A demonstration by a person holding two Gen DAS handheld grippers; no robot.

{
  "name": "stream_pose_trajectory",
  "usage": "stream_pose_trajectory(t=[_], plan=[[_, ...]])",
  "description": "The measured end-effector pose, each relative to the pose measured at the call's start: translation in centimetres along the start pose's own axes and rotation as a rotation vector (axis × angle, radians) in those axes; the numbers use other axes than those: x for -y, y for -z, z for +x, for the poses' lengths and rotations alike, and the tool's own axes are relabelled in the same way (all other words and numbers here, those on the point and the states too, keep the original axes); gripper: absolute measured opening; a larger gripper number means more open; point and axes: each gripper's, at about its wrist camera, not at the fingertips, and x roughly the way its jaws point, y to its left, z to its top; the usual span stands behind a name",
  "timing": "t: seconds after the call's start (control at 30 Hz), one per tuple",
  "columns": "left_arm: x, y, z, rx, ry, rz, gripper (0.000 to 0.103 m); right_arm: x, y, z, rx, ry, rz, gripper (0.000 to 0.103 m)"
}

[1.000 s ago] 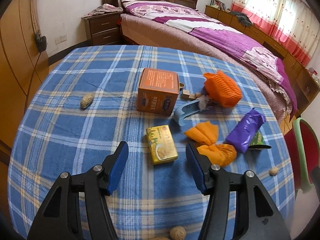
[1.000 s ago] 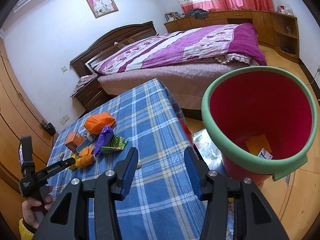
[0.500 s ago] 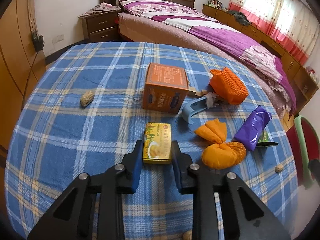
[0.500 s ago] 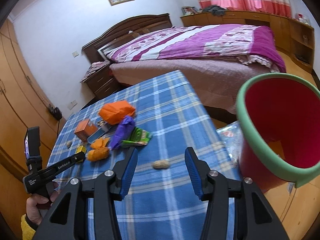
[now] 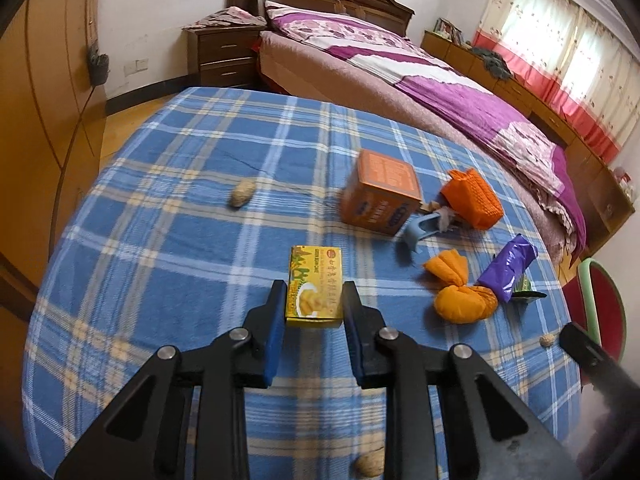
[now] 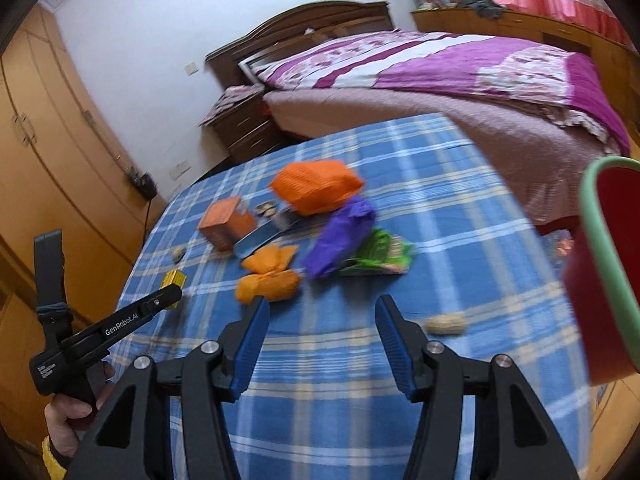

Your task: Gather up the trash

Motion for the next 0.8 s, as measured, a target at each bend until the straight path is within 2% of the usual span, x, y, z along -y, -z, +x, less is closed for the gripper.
stream_pose_trajectory(t=[0.17, 0.37, 0.57, 0.8], plan=[[-1.3, 0.1, -0.2, 0.001, -0.010, -0.029, 0.027, -1.9, 0.1, 2.7, -0.053, -0.041, -0.019, 0.065], [-2.5, 0.5, -0.3, 0.000, -0.015, -0.046, 0.028, -3.3, 0.1, 5.2, -0.094, -0.022, -0.049, 0.068], [-3.2, 0.6, -0.1, -0.003, -0.005, -0.059, 0.028, -3.7, 0.0, 6.8, -0.107, 0.016, -0.063, 0.070], [-3.5, 0.7, 0.3, -0.012, 0.002, -0.064, 0.027, -4.0, -0.1, 7.4, -0.080, 0.061, -0.098, 0.070]])
